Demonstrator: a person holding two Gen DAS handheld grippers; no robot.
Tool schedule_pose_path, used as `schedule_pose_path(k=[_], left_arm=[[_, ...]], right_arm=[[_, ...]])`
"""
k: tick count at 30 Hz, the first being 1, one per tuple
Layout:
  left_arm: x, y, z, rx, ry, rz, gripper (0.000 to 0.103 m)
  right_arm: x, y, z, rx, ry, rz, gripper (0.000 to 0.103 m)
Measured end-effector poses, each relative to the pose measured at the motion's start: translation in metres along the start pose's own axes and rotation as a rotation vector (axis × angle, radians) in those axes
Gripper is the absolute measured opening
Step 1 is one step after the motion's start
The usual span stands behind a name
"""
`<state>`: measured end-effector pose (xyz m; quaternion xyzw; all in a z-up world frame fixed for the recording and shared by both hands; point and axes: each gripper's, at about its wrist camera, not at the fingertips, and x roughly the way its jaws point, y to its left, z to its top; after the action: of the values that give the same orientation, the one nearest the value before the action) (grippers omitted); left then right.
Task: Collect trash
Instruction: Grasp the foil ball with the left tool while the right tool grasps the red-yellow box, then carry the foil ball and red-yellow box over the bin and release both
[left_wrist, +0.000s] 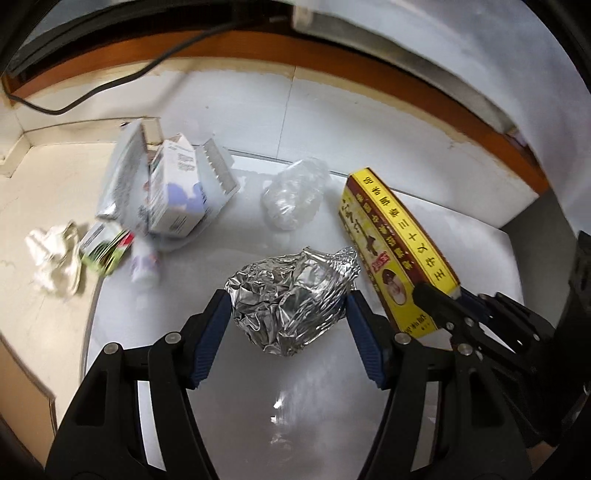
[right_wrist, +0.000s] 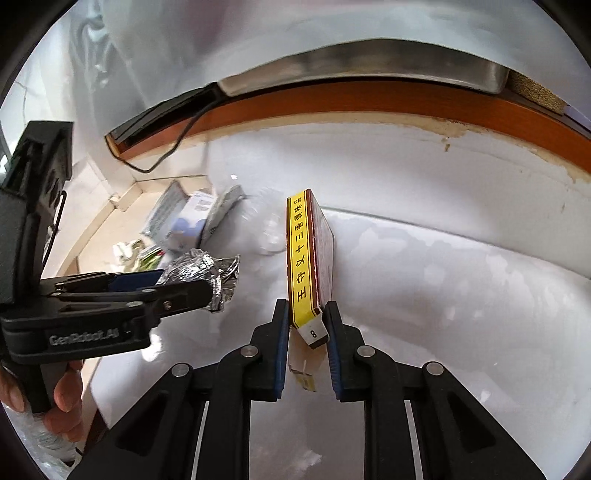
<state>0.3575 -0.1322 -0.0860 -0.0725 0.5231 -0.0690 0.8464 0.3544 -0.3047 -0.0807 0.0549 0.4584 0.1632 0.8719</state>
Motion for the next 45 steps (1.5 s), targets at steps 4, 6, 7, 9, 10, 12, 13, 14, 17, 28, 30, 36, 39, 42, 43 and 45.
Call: schedule_pose_path(k=[4, 6, 7, 9, 10, 12, 13, 14, 17, 28, 30, 36, 39, 42, 43, 45], left_arm=[[-0.028, 0.008, -0.019, 0.01, -0.026, -0.028, 0.061], [-0.047, 0.013, -0.031, 0.021, -0.037, -0.045, 0.061], [-0.052, 0.014, -0.036, 0.027, -0.041, -0.051, 0.061], [-0.071, 0.021, -0.048, 0.039, -0.046, -0.07, 0.061], [-0.08, 0.025, -0.058, 0.052, -0.05, -0.084, 0.061], [-0.098, 0.032, -0.071, 0.07, -0.055, -0.098, 0.061], [-0.109, 0.036, -0.08, 0.084, -0.059, -0.105, 0.061], [-0.119, 0.041, -0.09, 0.097, -0.062, -0.113, 0.061], [-0.139, 0.049, -0.117, 0.12, -0.061, -0.139, 0.061], [-0.194, 0.092, -0.229, 0.179, -0.018, -0.206, 0.061], [-0.196, 0.1, -0.247, 0.18, 0.0, -0.208, 0.061], [-0.189, 0.114, -0.284, 0.154, 0.058, -0.216, 0.061], [-0.175, 0.119, -0.3, 0.133, 0.096, -0.214, 0.061], [-0.16, 0.12, -0.312, 0.119, 0.127, -0.2, 0.061], [-0.152, 0.12, -0.318, 0.113, 0.143, -0.189, 0.061], [-0.138, 0.12, -0.329, 0.105, 0.169, -0.172, 0.061]], right_arm=[[-0.021, 0.018, -0.018, 0.008, -0.009, 0.016, 0.017], [-0.034, 0.03, -0.029, 0.014, -0.016, 0.021, 0.017], [-0.041, 0.035, -0.035, 0.017, -0.018, 0.022, 0.017], [-0.057, 0.051, -0.051, 0.034, -0.024, 0.023, 0.017], [-0.066, 0.059, -0.059, 0.044, -0.026, 0.023, 0.017], [-0.08, 0.07, -0.073, 0.061, -0.028, 0.024, 0.017], [-0.09, 0.08, -0.085, 0.077, -0.029, 0.028, 0.017], [-0.097, 0.087, -0.093, 0.089, -0.029, 0.031, 0.017], [-0.119, 0.11, -0.124, 0.123, -0.027, 0.029, 0.017], [-0.188, 0.187, -0.246, 0.191, -0.004, -0.008, 0.017], [-0.196, 0.197, -0.266, 0.193, 0.013, -0.017, 0.017], [-0.208, 0.213, -0.314, 0.189, 0.076, -0.053, 0.017], [-0.203, 0.21, -0.329, 0.199, 0.116, -0.064, 0.017], [-0.184, 0.204, -0.338, 0.207, 0.158, -0.065, 0.017], [-0.177, 0.202, -0.343, 0.211, 0.177, -0.065, 0.017], [-0.165, 0.198, -0.354, 0.216, 0.208, -0.059, 0.017]])
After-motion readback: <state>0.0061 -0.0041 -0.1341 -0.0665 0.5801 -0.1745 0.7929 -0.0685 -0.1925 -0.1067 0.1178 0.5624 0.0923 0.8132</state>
